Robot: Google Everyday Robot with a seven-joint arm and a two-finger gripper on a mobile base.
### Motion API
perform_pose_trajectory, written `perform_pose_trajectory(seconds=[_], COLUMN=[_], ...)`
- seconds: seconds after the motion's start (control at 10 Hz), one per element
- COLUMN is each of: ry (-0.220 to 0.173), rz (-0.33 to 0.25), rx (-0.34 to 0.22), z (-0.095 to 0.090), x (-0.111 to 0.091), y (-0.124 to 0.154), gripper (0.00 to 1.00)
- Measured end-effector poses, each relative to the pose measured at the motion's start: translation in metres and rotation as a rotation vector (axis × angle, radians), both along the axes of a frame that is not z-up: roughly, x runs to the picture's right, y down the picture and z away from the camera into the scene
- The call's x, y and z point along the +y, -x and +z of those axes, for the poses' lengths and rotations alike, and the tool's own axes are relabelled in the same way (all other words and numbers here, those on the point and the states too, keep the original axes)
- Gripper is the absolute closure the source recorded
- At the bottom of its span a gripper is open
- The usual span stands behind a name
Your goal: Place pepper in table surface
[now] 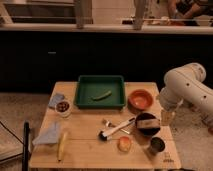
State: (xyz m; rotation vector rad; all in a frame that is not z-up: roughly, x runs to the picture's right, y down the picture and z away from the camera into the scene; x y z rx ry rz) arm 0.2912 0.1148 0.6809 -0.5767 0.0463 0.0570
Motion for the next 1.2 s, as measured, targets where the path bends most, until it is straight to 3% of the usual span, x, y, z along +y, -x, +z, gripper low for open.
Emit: perform_pose_trajectory(seconds=[0.4,0.7,1.2], ry=[-0.001,-0.015,-0.025], rz=[-0.003,-0.086,-0.155], rx=[0.001,-0.024,-0.028], z=[0.000,0.007,0.022], x=[0.000,-0.020,-0.039], y=[0.000,0.034,0.044], gripper=[0.20,0.20,0.20])
